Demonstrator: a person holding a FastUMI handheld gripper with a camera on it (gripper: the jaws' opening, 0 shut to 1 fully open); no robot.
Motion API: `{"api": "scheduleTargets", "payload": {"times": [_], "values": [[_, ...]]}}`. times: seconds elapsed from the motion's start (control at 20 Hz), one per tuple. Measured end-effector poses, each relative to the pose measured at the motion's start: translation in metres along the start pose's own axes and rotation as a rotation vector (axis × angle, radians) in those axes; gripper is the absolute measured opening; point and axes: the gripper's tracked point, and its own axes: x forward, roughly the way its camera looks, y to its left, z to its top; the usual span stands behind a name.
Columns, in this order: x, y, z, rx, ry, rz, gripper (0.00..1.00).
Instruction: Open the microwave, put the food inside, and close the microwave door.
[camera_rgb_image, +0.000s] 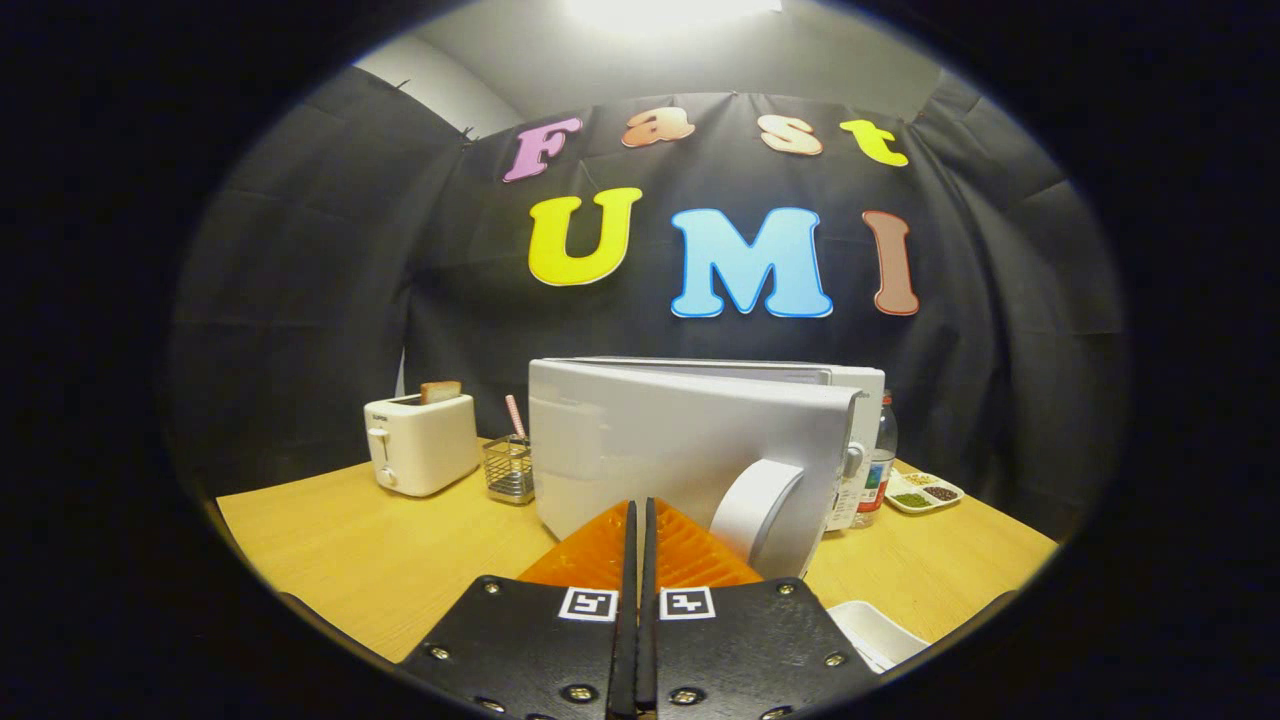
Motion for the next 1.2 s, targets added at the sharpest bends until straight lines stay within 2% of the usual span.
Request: {"api": "scheduleTargets", "payload": {"times": [0.55, 0.95, 1.2], "values": [[0.103, -0.074, -0.008, 0.034, 0.059, -0.160, 0.01], [0.165, -0.091, -0.022, 0.081, 0.129, -0.204, 0.01], [0.173, -0.090, -0.019, 0.017, 0.105, -0.275, 0.05]]}}
